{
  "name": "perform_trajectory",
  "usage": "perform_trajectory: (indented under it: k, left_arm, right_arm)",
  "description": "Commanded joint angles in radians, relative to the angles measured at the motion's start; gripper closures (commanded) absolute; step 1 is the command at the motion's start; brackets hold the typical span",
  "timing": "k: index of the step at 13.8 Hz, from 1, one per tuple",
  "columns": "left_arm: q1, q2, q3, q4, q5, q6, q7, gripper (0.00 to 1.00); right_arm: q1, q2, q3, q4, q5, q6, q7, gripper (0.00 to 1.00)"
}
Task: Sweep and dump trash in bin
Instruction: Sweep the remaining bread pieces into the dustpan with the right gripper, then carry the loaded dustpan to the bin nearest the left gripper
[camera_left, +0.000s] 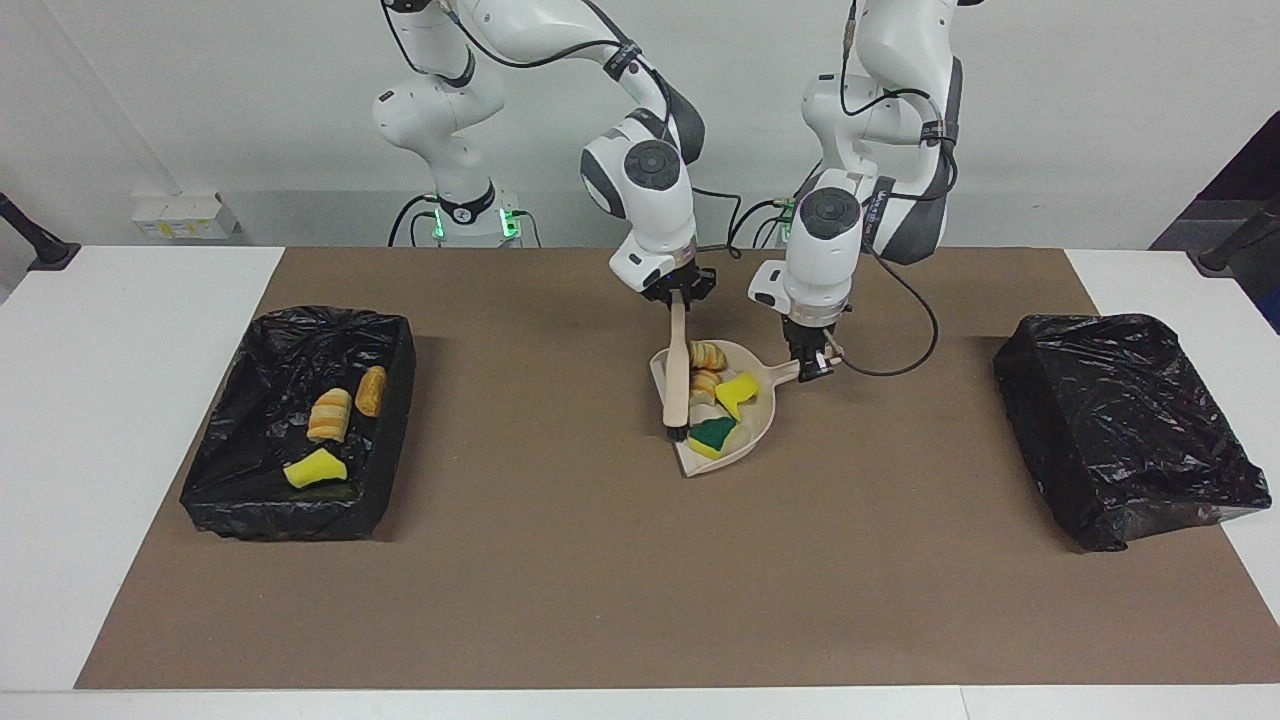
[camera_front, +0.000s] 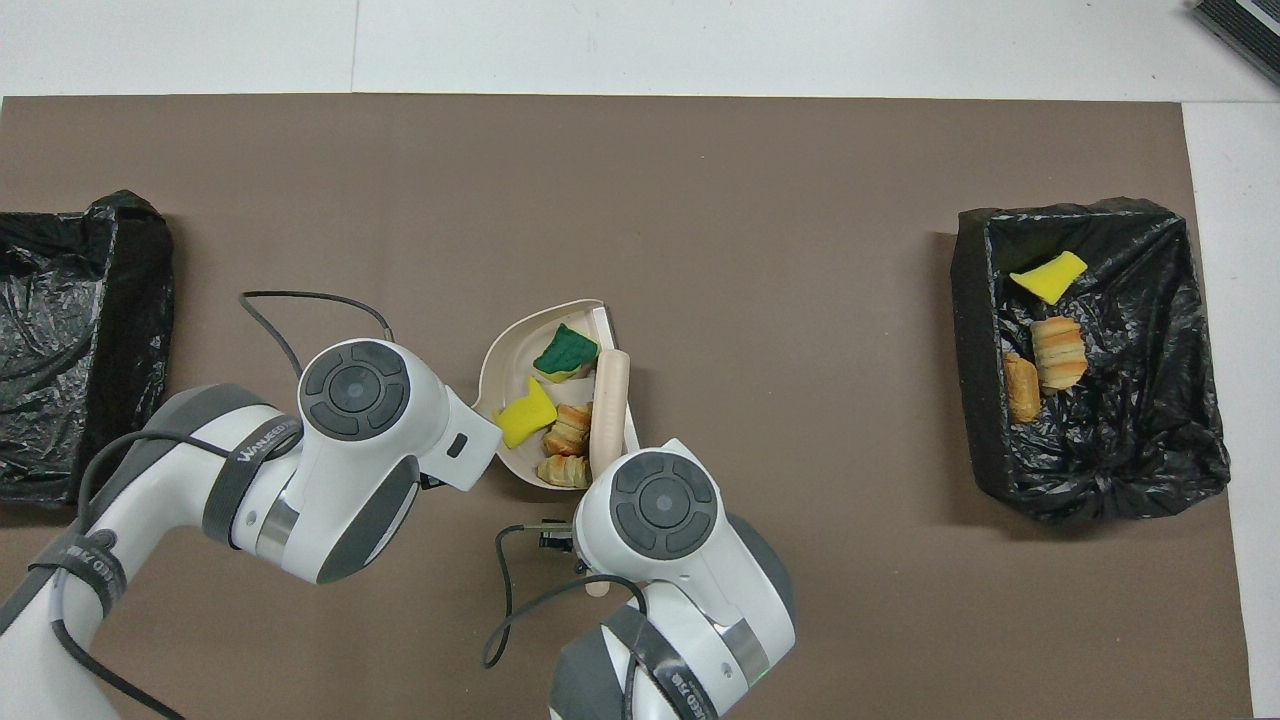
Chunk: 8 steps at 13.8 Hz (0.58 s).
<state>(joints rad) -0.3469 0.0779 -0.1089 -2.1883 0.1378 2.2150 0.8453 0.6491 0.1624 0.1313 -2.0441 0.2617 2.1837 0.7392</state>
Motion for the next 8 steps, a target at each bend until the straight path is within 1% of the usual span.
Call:
perform_trajectory:
  k: [1,3,5,6,8]
  left_arm:
    - [0.038,0.006,0.005,-0.027,0.006,0.081,0.049,1.00]
    - [0.069,0.016,0.003,-0.013,-0.016,0.083,0.087,1.00]
    - [0.104,0.028,0.005,0.011,-0.065,0.066,0.171,1.00]
    - [0.112,0.037,0.005,0.027,-0.082,0.055,0.210,1.00]
    - [0.160,0.040,0.003,0.056,-0.107,0.034,0.238,1.00]
  right_arm:
    - [0.018,-0.029,-0.001,-0.011,0.021,-0.007,0.046,1.00]
    - [0.046,-0.052,-0.001,-0.019,-0.001,-0.054,0.121,1.00]
    - [0.037,-0.087,-0.009,-0.025,-0.044,-0.140,0.140,1.00]
    - [0.024,-0.143,-0.010,-0.037,-0.077,-0.180,0.128,1.00]
    - [-0.041,-0.219,-0.010,-0.041,-0.094,-0.260,0.067,1.00]
